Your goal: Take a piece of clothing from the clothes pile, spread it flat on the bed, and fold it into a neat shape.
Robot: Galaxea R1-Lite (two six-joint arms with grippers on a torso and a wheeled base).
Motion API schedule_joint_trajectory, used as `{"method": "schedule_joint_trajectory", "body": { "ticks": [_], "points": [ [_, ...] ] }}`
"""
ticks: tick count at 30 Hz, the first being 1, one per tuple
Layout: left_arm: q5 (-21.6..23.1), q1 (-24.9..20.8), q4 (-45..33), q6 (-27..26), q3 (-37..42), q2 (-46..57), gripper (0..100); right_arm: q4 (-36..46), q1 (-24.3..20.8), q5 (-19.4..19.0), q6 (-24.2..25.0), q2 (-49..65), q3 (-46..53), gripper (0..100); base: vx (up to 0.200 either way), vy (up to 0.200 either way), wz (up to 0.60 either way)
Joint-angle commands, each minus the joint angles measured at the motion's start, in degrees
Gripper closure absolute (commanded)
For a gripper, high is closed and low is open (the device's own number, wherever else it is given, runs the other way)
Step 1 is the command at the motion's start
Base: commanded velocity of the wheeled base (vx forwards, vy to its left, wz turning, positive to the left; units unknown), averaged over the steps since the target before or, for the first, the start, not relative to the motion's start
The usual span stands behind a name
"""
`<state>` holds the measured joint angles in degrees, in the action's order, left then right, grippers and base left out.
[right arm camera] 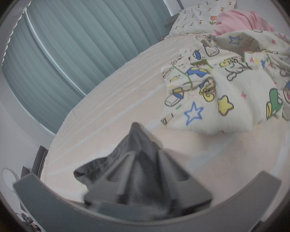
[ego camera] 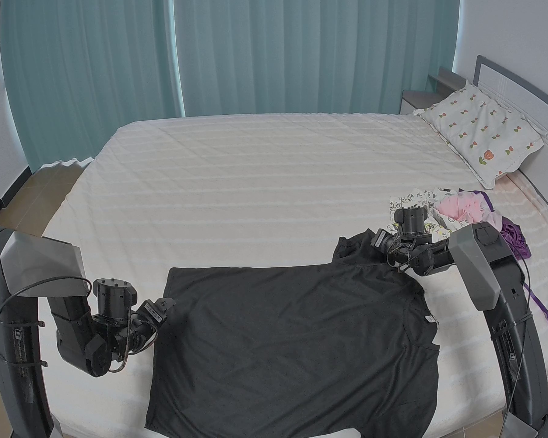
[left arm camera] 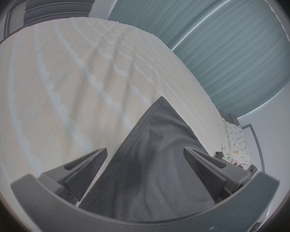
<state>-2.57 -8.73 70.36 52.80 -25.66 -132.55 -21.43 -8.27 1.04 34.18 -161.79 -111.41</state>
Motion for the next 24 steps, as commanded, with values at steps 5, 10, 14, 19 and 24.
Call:
{"method": "schedule_joint_trajectory", "body": {
  "ticks": [5,10,14,19,24],
  "points": [
    [-0.06,-0.06,0.04,0.02,0.0,0.01,0,-2.74,1.06,1.6,2.2,-0.01,-3.18,100,0.0,0.0,0.0],
    [-0.06,0.03,0.3,0.02,0.0,-0.08,0,-5.11,1.32,1.69,2.12,-0.1,-3.18,100,0.0,0.0,0.0],
    [-0.06,-0.06,0.83,0.02,0.09,-0.17,0,-5.29,1.32,1.69,2.2,-0.28,-3.18,100,0.0,0.0,0.0],
    [-0.15,-0.06,1.0,0.02,0.0,-0.25,0,-4.94,1.06,1.69,1.85,-0.54,-2.76,0,0.0,0.0,0.0],
    [-0.06,-0.06,1.09,0.02,0.09,-0.17,0,-5.38,1.32,1.69,1.59,2.1,1.19,0,0.0,0.0,0.0]
  ]
}}
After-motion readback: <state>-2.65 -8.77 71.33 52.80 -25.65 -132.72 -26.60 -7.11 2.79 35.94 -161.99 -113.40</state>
